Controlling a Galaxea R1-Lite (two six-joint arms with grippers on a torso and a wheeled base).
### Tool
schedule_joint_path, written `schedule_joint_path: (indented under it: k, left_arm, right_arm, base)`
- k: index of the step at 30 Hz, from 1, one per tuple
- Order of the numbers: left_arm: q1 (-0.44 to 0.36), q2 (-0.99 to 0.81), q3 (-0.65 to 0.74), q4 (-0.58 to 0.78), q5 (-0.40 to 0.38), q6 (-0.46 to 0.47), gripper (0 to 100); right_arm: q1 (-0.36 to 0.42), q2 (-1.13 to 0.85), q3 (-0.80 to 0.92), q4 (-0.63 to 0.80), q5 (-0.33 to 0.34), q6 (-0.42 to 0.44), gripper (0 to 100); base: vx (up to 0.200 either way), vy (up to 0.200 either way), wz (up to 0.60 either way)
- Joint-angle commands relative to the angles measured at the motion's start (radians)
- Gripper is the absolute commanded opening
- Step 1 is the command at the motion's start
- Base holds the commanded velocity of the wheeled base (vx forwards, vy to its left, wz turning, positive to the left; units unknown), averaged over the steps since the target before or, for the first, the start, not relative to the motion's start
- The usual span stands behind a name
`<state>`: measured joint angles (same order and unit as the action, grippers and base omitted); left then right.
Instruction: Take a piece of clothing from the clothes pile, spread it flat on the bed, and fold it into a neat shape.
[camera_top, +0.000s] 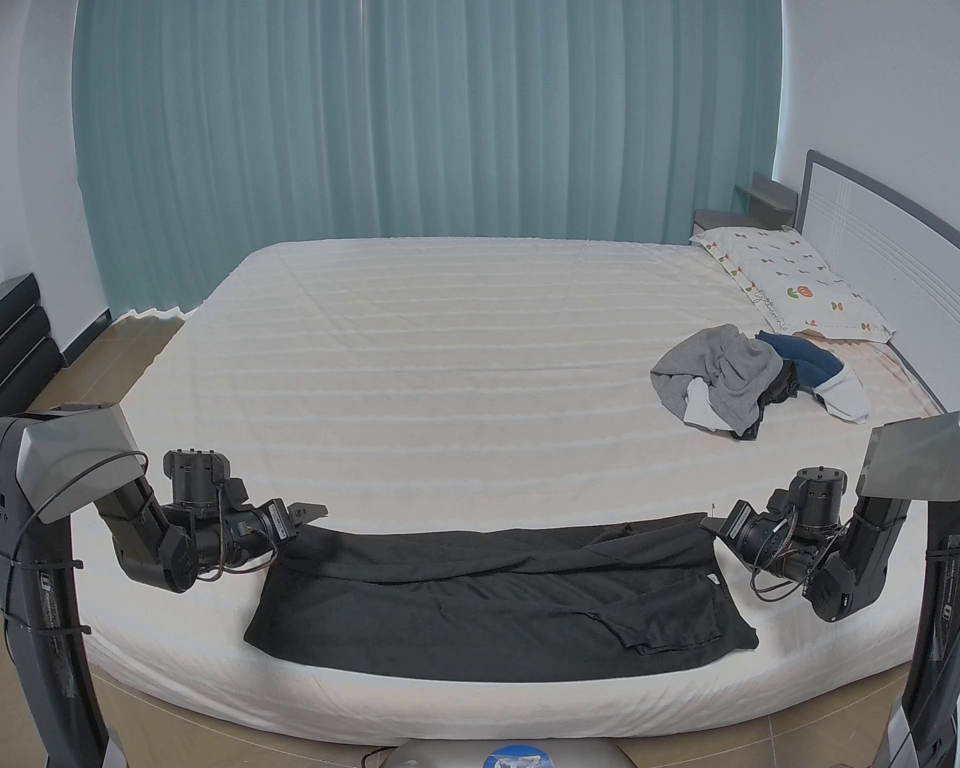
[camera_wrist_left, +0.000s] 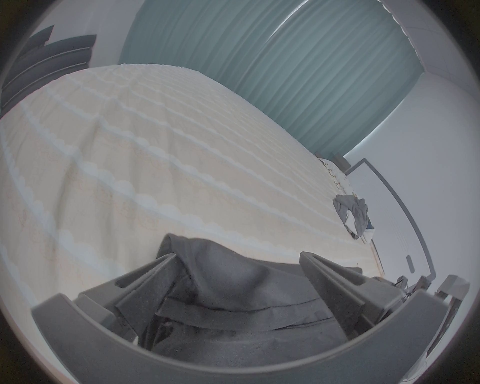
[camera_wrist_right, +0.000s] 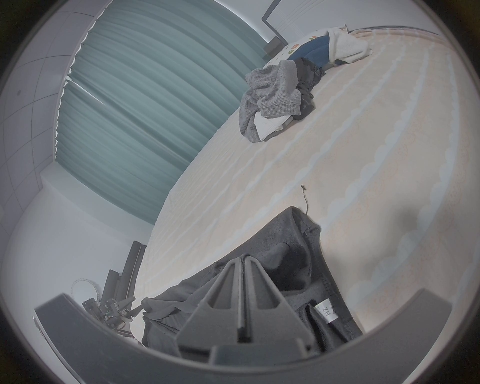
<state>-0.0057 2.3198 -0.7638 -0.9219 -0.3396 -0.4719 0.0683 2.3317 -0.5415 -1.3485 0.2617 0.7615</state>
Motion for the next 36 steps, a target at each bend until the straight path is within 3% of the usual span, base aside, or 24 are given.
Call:
schedule_joint_path:
  k: [1,2,3,13,21,23,27,31,36]
  left_arm:
    - [-0.011,0.021,0.026,-0.008,0.005,0.015,100]
    - [-0.011,0.021,0.029,-0.005,0.007,0.021,100]
    - [-0.008,0.020,0.032,-0.005,0.008,0.027,0]
    - [0.004,0.015,0.037,-0.011,0.044,0.038,0]
    - [0.024,-0.043,0.032,0.000,0.042,-0.016,0]
    - [0.023,-0.076,0.000,0.000,0.044,-0.139,0]
    - [0.026,-0.088,-0.055,-0.008,0.047,-0.280,0]
    - [0.046,-0.086,-0.149,0.003,0.048,-0.524,0]
    - [0.058,-0.077,-0.157,0.034,0.044,-0.547,0]
  right_arm:
    - [0.001,0.000,0.000,-0.001,0.001,0.002,0]
    - [0.001,0.000,0.000,0.000,0.001,0.002,0]
    - [0.001,0.000,0.000,0.000,0.001,0.002,0]
    - [0.001,0.000,-0.002,0.000,0.001,0.002,0]
    - [-0.007,-0.015,-0.018,-0.006,0.002,0.007,0]
    - [-0.010,-0.020,-0.051,-0.011,-0.001,0.029,0]
    - [-0.012,-0.023,-0.091,-0.031,-0.002,0.084,0]
    - [-0.012,0.000,-0.097,-0.176,-0.006,0.145,0]
    - [-0.018,0.008,-0.063,-0.192,-0.009,0.140,0]
  base:
    - [0.000,0.000,0.00]
    - [0.000,0.000,0.00]
    - [0.000,0.000,0.00]
    - [0.000,0.000,0.00]
    - [0.000,0.000,0.00]
    - [0.000,0.000,0.00]
    - [0.000,0.000,0.00]
    - [0.000,0.000,0.00]
    - [0.000,0.000,0.00]
